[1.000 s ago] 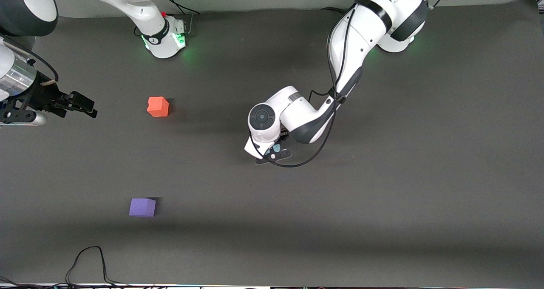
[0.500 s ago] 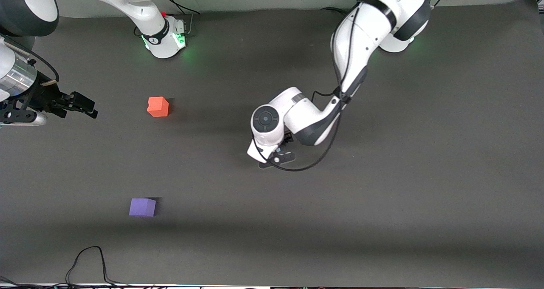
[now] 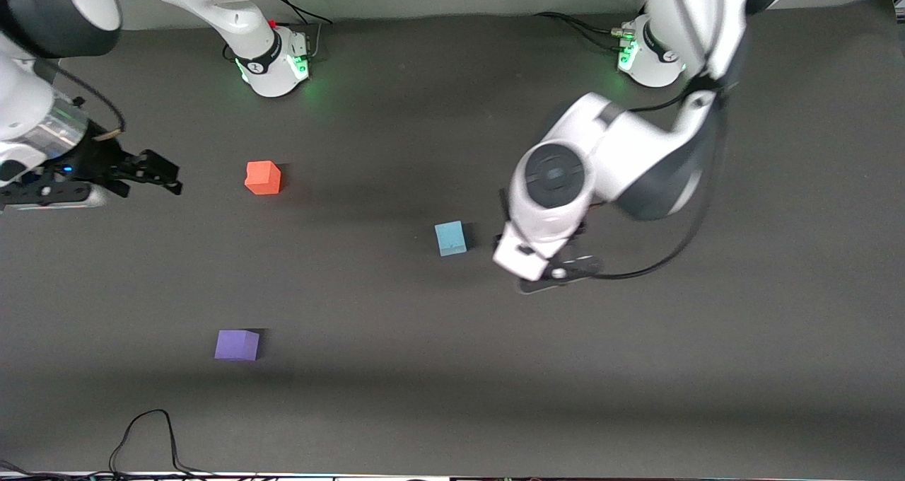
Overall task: Place blue block between orange and purple blocks
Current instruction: 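Release the blue block and raise the left gripper away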
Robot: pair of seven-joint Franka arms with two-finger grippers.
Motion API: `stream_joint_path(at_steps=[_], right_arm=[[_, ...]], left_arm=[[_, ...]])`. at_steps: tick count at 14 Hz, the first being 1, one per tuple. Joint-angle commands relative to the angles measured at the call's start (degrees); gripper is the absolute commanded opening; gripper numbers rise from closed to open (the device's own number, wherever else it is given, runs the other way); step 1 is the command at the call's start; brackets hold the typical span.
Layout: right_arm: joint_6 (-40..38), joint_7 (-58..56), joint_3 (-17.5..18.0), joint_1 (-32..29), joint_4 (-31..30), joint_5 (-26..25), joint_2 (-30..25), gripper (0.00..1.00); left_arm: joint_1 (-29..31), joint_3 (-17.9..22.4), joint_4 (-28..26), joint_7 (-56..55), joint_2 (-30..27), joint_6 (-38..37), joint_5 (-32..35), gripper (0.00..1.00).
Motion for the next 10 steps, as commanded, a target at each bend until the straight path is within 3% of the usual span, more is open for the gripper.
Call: stream_joint_path(at_steps=[1, 4, 8, 10], right_arm=[[-0.3, 2.4, -0.1, 6.3, 5.8, -0.7, 4.9, 1.0], [-0.3, 12.1, -0.1, 14.8, 11.2, -0.6, 10.7, 1.0], [0.1, 17.3, -0.1, 24.0, 25.2, -0.4, 24.4, 1.0], [0.3, 23.2, -0.1, 27.2, 31.2, -0.5, 30.9, 1.0]], left_arm=[[9.7, -0.4, -13.3, 12.1, -12.2, 0.3, -3.3, 1.0], [18.0, -0.2, -17.4, 22.4, -18.0, -2.5, -3.2, 1.0], [27.4, 0.2, -24.3, 34.7, -25.3, -2.8, -3.2, 1.0], [26.1, 5.8, -30.0, 38.8, -29.7, -0.3, -3.1, 1.0]])
